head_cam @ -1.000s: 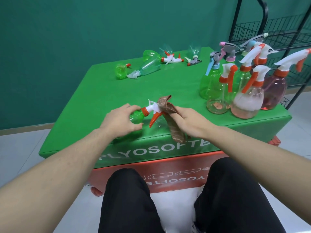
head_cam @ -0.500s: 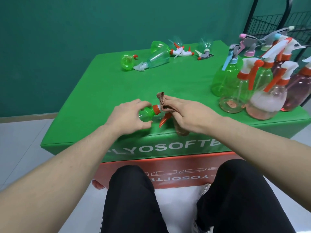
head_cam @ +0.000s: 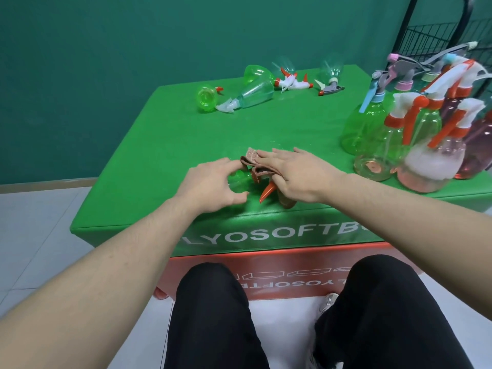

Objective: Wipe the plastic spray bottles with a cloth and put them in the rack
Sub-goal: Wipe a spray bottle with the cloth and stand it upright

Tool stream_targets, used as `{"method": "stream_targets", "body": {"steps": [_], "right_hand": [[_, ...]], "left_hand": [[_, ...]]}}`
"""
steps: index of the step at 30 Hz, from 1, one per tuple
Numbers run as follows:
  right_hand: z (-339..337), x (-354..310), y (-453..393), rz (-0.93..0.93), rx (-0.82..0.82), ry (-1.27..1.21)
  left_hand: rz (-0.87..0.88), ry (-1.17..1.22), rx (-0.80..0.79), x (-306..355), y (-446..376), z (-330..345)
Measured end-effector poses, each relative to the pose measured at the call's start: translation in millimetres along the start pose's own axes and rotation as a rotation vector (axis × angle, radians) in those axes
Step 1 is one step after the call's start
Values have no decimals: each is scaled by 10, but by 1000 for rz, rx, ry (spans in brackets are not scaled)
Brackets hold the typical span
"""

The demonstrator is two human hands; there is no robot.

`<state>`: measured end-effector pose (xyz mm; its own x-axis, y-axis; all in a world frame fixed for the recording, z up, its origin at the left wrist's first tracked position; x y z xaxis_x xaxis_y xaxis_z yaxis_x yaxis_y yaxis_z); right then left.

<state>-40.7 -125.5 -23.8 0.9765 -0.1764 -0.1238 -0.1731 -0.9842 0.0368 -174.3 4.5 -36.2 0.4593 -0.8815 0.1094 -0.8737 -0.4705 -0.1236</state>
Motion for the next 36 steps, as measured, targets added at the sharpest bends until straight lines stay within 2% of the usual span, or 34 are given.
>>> {"method": "stream_targets", "body": {"steps": [21, 26, 31, 36], "right_hand": [[240, 30, 499, 8, 62, 70], [241, 101, 486, 32, 45, 103], [237, 89, 447, 52, 54, 109], [304, 24, 412, 82, 81, 107]], "left_hand": [[-41, -37, -64, 102, -62, -57], [1, -12, -123, 113, -61, -54], [50, -32, -269, 1, -17, -37], [36, 3, -238, -24, 4, -36]]}}
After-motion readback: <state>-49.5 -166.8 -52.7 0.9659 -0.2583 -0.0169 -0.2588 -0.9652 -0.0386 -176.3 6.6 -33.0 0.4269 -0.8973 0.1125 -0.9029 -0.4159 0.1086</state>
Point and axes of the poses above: each hand's wrist, its own y-axis away from the middle knuckle, its own z-axis out of the palm, x = y × z, the point moved 4 cm from there along -y, towards the middle knuckle
